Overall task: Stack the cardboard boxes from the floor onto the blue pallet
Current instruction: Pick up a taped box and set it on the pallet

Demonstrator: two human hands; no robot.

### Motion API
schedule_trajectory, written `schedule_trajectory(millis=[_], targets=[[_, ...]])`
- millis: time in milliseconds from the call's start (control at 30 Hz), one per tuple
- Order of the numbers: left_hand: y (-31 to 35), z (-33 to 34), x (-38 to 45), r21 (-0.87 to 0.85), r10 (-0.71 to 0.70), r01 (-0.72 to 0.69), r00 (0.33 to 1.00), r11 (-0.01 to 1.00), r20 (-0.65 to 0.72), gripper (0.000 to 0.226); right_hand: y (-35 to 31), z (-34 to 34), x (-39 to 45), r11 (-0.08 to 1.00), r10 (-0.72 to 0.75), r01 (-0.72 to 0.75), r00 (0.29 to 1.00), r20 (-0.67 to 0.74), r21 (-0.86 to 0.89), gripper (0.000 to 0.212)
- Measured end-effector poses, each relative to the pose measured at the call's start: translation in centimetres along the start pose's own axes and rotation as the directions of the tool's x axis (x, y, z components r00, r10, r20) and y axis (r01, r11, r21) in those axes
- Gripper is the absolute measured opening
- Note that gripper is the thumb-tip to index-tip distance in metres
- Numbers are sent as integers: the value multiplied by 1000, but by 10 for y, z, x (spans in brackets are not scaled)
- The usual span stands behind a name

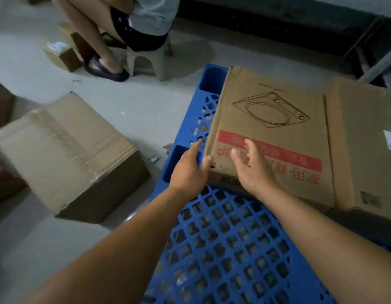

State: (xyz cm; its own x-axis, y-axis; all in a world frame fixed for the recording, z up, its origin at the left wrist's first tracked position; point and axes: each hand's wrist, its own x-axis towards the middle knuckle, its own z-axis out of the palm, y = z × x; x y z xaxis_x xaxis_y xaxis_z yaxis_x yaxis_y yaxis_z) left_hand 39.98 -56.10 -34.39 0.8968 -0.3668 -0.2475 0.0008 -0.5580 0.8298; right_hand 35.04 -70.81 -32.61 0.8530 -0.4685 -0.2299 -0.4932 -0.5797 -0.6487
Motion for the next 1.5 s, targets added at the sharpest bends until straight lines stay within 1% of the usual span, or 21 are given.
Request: schedule_trajectory(millis=[100,200,367,467,600,733,833,1067,1133,1233,1367,1500], targets=[[-8,-47,-29,-93,-116,106,987,990,-111,57,-50,13,-21,999,-13,10,996,85,42,65],[-5,-96,-64,-221,-268,224,944,949,-193,58,-101,24,-48,997,-38,26,986,162,75,62],[6,-166,-125,-322,-372,276,880,906,-295,54,-180,41,-99,992,-72,39,954,290,119,61],[8,-203,-160,-370,-436,306,832,877,-344,55,-220,50,-129,992,-96,61,936,339,113,58],[3,-247,-207,-424,-510,347,775,837,-374,57,-263,63,-169,993,-113,89,909,401,77,60],[-7,-295,-256,-456,-549,352,717,817,-430,57,-308,79,-213,989,-147,126,882,448,78,60],[-11,-323,-283,-475,-564,350,694,808,-447,58,-339,90,-234,985,-173,148,879,445,90,60],[-36,-404,-358,-522,-588,317,627,792,-511,57,-418,126,-303,966,-257,229,835,486,117,59],[-44,-423,-375,-535,-599,312,598,786,-532,56,-436,135,-318,960,-278,248,819,502,127,59],[-57,-448,-393,-568,-623,299,558,767,-548,56,-458,149,-334,955,-295,271,795,530,123,58],[-71,-475,-411,-605,-643,277,533,747,-550,57,-484,174,-347,944,-318,307,762,564,117,57],[-93,-505,-421,-647,-681,272,492,712,-542,59,-512,207,-353,941,-325,316,735,595,124,60]])
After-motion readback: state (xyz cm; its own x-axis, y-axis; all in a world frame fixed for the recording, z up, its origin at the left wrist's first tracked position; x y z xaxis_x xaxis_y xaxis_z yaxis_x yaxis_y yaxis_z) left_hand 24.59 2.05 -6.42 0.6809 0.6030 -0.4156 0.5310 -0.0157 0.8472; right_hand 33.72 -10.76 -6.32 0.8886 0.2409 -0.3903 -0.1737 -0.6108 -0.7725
